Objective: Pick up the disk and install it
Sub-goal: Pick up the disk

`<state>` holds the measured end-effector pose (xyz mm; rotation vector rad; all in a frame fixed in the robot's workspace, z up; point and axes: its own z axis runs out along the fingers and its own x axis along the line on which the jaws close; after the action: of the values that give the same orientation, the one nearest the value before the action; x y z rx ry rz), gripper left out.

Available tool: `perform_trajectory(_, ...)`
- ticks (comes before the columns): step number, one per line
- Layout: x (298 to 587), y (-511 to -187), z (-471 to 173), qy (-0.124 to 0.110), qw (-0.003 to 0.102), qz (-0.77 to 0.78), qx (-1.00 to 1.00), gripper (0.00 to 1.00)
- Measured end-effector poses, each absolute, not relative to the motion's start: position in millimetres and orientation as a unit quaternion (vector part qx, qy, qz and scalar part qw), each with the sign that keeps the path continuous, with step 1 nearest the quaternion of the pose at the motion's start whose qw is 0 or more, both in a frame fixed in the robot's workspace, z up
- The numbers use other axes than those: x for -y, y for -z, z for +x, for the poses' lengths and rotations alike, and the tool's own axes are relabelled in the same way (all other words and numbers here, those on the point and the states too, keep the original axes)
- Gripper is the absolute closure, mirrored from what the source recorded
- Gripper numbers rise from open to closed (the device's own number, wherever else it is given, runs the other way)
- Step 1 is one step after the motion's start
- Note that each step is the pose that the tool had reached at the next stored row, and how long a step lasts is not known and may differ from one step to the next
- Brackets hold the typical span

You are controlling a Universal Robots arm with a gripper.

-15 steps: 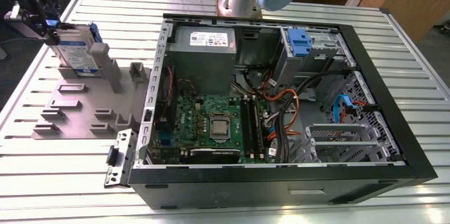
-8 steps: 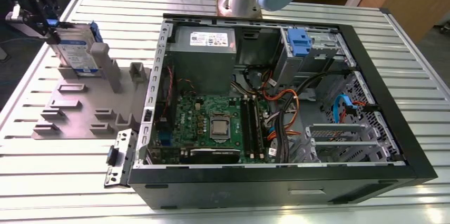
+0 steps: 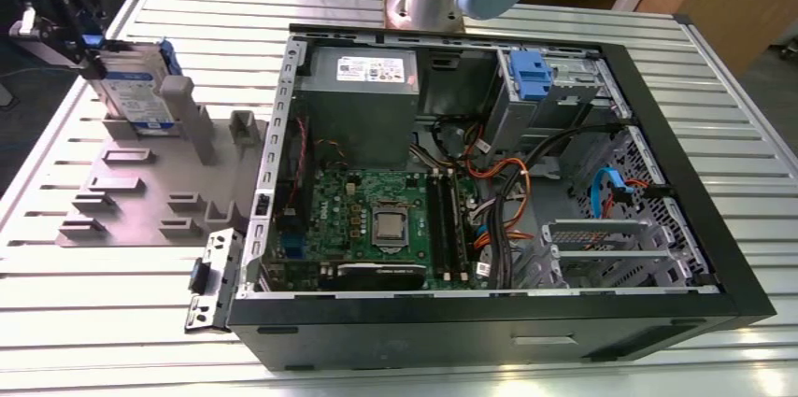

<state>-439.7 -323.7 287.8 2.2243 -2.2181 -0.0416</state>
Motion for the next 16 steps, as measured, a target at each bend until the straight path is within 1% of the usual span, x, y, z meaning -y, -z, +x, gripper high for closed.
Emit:
perform_trajectory(2, 324.0, -287.8, -439.7, 0.013, 0.001, 0.708, 0.706, 0.57)
perform_trajectory(3, 324.3, -287.8, -439.7, 0.012, 0.001, 0.708, 0.706, 0.51)
perform_trajectory(8, 325.5, -287.6, -439.6, 0.008, 0.003, 0.708, 0.706, 0.51)
perform_trajectory(15, 325.5, -287.6, -439.7, 0.009, 0.004, 0.708, 0.706, 0.51)
perform_trajectory(16, 325.5, -287.5, -439.7, 0.009, 0.003, 0.708, 0.706, 0.52)
